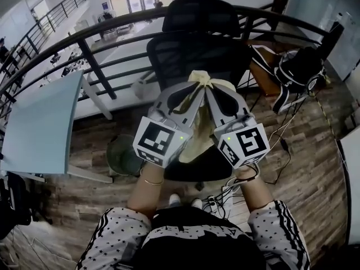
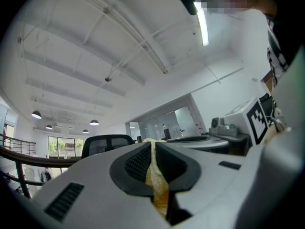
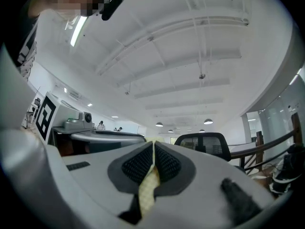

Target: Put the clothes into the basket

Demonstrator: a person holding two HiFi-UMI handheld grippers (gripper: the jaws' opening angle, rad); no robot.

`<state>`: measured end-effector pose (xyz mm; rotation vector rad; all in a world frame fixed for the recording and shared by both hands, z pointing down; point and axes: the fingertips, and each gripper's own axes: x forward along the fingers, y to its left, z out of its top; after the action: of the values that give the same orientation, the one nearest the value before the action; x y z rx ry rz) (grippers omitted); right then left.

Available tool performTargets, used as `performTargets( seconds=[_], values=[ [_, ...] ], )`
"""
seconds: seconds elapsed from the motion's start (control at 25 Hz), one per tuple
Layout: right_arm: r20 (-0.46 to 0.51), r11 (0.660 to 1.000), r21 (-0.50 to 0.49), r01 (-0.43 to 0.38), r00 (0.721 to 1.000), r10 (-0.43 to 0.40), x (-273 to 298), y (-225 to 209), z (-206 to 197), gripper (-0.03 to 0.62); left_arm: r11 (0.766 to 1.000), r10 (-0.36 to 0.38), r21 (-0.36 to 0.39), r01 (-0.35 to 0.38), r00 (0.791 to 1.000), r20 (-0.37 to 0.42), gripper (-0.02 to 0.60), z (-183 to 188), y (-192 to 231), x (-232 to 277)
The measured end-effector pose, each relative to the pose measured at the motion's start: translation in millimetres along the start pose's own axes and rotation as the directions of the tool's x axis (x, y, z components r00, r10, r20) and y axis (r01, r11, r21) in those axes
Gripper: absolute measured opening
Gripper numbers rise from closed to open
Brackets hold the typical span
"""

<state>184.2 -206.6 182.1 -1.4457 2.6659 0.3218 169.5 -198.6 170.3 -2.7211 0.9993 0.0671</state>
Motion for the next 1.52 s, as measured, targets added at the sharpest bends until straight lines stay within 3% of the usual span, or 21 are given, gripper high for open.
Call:
performTargets(
  seconds=[0.64, 1.52],
  values=[
    [0.039, 0.999, -0.017, -0.042, 0.998, 0.043, -2.3, 2.7, 19.9, 0.031, 0.999, 0.022, 0.030, -0.022, 1.000, 0.010, 0.038, 20.6, -2.3, -4.0],
    [0.094, 0.975, 0.013, -0.221, 0.971, 0.219, 13.1, 61.8, 38.7, 0.031, 0.979, 0.197, 0.063, -0.196, 0.980, -0.018, 0.038, 36.9, 18.0, -61.2]
  ],
)
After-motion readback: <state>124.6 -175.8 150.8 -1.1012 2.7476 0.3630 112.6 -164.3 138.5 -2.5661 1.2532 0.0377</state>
